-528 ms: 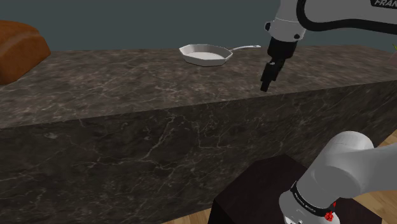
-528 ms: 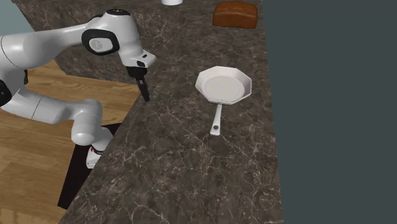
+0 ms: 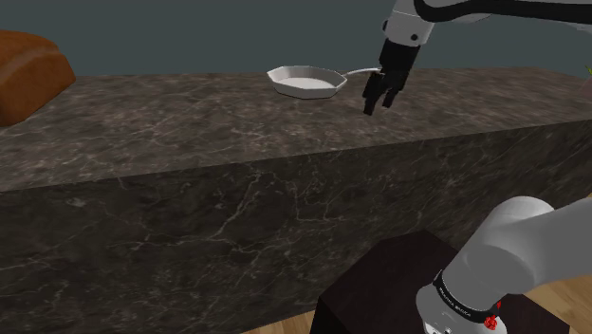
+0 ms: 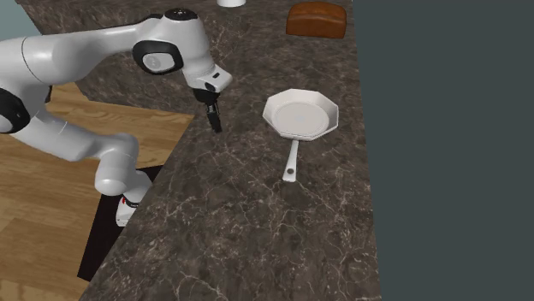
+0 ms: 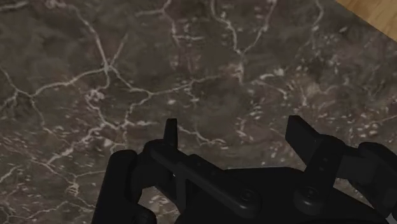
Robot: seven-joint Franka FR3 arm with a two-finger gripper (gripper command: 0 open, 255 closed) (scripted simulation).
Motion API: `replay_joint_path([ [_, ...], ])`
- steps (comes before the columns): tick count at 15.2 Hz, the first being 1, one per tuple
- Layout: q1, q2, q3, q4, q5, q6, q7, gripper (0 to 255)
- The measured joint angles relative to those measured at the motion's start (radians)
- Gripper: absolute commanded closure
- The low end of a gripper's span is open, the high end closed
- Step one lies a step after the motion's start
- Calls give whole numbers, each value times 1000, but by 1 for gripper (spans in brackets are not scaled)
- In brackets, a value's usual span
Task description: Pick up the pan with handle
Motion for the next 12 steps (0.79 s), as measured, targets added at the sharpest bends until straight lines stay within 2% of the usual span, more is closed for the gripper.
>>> replay_joint_path([
  [12,-55,368,-129,349,206,133,126,0],
])
